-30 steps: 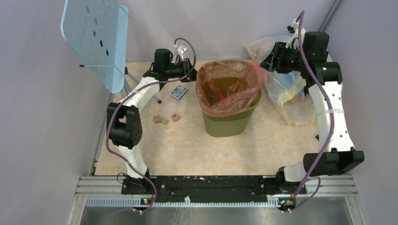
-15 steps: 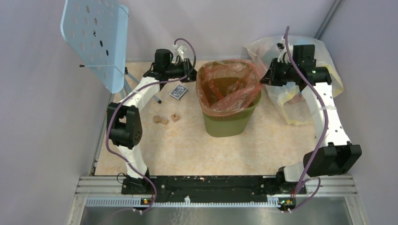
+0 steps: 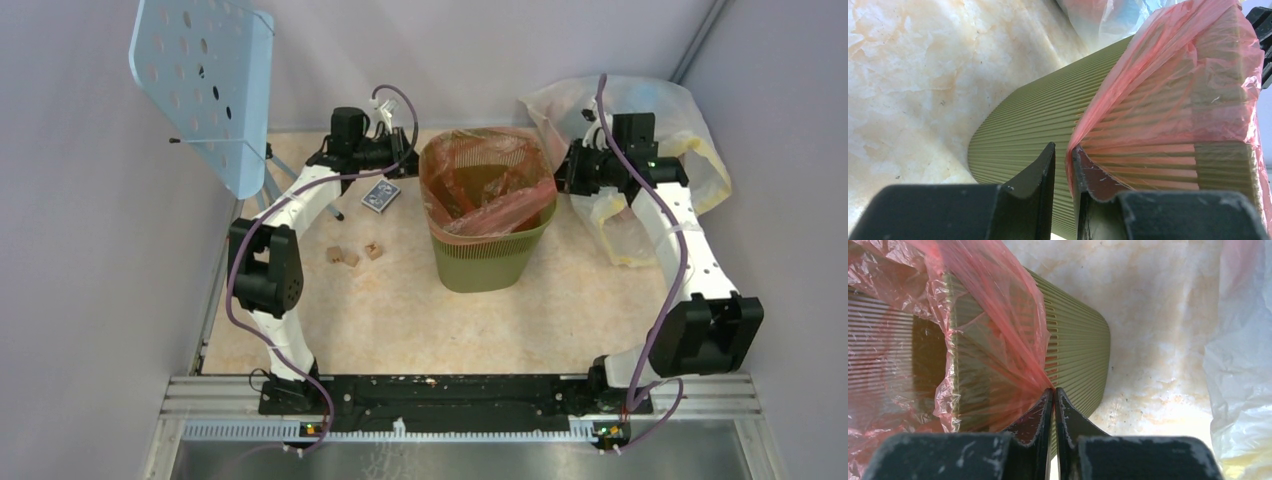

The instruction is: Put the trash bags into the trash bin

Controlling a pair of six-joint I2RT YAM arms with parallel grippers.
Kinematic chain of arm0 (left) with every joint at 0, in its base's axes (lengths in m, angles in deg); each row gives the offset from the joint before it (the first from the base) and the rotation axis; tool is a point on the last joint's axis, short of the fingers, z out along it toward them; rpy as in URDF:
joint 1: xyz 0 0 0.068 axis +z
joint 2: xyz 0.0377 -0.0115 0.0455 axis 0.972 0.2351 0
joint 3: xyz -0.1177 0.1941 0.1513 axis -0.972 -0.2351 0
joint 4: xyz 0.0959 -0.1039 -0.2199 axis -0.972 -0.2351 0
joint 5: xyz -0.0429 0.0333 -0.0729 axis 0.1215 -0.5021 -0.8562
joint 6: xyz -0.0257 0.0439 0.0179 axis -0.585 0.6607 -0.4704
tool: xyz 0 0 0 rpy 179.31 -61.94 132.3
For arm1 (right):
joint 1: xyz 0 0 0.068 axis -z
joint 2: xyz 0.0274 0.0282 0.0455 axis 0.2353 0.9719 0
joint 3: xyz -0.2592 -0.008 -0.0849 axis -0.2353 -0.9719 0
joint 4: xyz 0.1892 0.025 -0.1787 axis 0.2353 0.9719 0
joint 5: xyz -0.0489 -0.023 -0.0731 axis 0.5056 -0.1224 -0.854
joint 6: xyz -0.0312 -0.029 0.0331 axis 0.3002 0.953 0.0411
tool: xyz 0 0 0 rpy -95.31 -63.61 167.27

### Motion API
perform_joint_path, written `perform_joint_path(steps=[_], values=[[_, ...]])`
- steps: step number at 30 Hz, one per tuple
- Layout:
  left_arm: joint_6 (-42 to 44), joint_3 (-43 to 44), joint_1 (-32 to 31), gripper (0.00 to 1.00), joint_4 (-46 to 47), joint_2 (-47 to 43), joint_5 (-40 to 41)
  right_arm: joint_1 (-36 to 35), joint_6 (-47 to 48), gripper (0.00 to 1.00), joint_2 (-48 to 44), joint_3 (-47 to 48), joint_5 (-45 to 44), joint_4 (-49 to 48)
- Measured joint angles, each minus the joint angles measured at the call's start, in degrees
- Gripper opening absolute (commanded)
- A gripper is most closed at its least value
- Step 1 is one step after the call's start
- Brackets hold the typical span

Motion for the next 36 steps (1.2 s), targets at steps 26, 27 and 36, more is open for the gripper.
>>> perform_joint_path(steps=[26,27,36], values=[[-0.28,-2.69,-2.49,0.25,2.47,0.09,0.26,0.13,-0.96,0.11,-11.23,-6.16,0.83,0.85],[-0.28,-2.69,-2.58,0.25,2.43,0.13,0.26,0.13,-0.90,0.10,-12.00,-5.75,0.57,1.84],[0.33,-2.64,-2.78,0.35,0.00,1.73,0.24,-0.39,-0.98,0.18,-17.25,-6.58,-1.01,6.05]])
